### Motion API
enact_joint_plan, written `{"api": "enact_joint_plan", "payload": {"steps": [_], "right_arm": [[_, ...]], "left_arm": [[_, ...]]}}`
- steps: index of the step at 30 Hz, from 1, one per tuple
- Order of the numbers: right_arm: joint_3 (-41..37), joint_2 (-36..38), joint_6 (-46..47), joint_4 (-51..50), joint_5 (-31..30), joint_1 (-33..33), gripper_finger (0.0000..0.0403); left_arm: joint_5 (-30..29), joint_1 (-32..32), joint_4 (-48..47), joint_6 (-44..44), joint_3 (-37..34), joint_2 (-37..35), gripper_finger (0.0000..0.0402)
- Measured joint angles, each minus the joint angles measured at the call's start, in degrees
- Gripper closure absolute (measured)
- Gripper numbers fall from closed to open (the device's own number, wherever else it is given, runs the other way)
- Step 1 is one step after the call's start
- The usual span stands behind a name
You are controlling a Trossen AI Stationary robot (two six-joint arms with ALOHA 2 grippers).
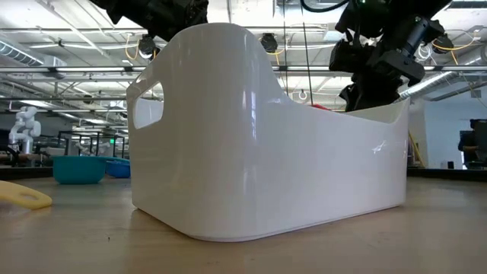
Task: Nest measuring cups in basket
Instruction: Stack the red measuring cup on top of the orange measuring cup
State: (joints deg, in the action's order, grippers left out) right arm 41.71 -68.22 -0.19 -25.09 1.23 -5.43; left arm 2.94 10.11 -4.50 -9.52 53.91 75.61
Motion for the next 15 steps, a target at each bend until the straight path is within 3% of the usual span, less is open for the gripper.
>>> {"api": "enact_joint_plan", "payload": {"steps": [7,15], "right_arm": [[0.0,-0.7,0.0,0.7,0.2,0.0,0.0262],[0.0,-0.7,0.0,1.4,0.4,0.0,0.0205]], "left_arm": [[0.0,0.0,0.0,0.0,0.0,0.0,0.022],[0.0,0.0,0.0,0.3,0.0,0.0,0.022]]}}
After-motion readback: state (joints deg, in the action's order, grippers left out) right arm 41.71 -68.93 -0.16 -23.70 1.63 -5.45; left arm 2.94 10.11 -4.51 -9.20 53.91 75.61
